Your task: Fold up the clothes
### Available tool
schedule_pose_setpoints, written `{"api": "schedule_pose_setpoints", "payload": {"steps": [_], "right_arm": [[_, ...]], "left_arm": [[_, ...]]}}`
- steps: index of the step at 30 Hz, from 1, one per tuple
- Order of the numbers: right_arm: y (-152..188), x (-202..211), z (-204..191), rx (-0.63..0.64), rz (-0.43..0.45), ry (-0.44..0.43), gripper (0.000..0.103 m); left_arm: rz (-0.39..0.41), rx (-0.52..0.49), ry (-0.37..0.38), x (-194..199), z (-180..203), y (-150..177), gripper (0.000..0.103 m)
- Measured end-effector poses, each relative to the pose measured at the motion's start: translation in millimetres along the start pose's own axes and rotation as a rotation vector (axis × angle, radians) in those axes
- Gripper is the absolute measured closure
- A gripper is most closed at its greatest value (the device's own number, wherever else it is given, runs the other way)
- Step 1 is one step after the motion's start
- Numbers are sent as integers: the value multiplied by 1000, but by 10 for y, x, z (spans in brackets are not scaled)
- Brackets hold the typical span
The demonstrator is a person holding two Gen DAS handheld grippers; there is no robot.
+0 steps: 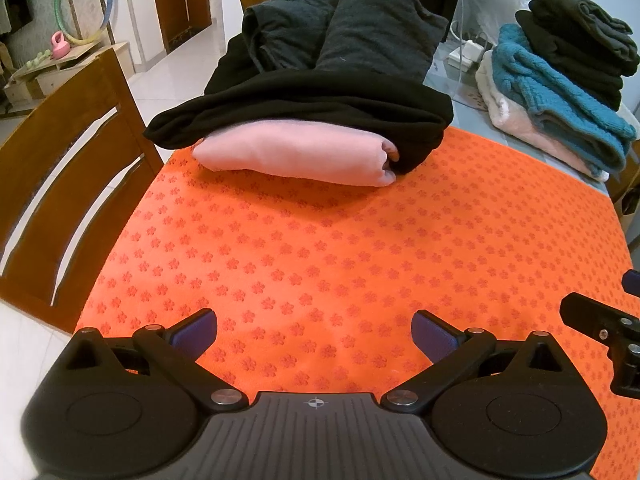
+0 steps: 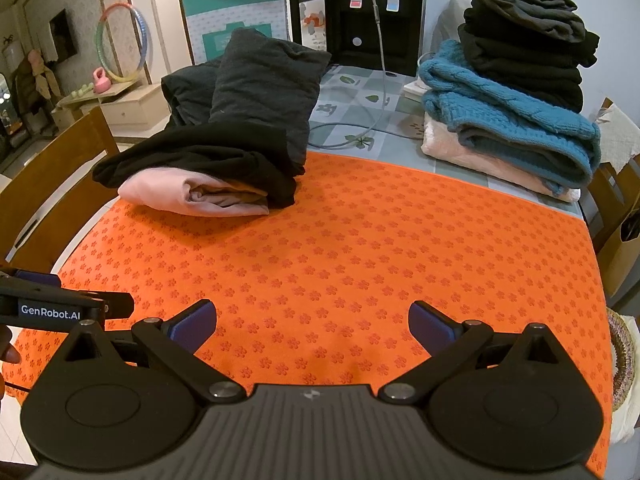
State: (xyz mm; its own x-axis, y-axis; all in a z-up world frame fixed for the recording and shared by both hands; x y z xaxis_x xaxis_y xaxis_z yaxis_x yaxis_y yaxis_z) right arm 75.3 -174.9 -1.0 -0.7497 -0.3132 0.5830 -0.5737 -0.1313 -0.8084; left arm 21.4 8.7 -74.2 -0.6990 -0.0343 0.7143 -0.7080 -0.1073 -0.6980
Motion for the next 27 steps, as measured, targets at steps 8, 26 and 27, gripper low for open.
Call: {"api": "schedule_pose_setpoints", "payload": {"steps": [8, 26, 27], "right_arm": [[-9, -45, 15, -3, -10, 5, 0], [62, -321, 364, -87, -63, 80, 0], [70, -350, 380, -93, -70, 83, 0]], "left_arm": [[30, -65, 31, -87, 54, -260, 0], [94, -288, 151, -930, 463, -1547, 0], [95, -295, 151, -984, 475, -1590, 0]]}}
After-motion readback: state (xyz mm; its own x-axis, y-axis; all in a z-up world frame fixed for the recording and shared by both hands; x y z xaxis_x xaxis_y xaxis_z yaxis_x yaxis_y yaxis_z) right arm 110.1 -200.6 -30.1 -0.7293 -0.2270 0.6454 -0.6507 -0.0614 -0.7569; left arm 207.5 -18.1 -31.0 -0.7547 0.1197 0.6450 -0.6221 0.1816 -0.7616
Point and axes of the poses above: each gripper's, at about its wrist camera, not at the fingertips, and x roughly against the way its jaws point, z to its right, y to its underside, the point moved 9 cm from there along -x, roughly the way its jaws point, and after that the axes turned 13 degrees about z, right-handed, at the moved point
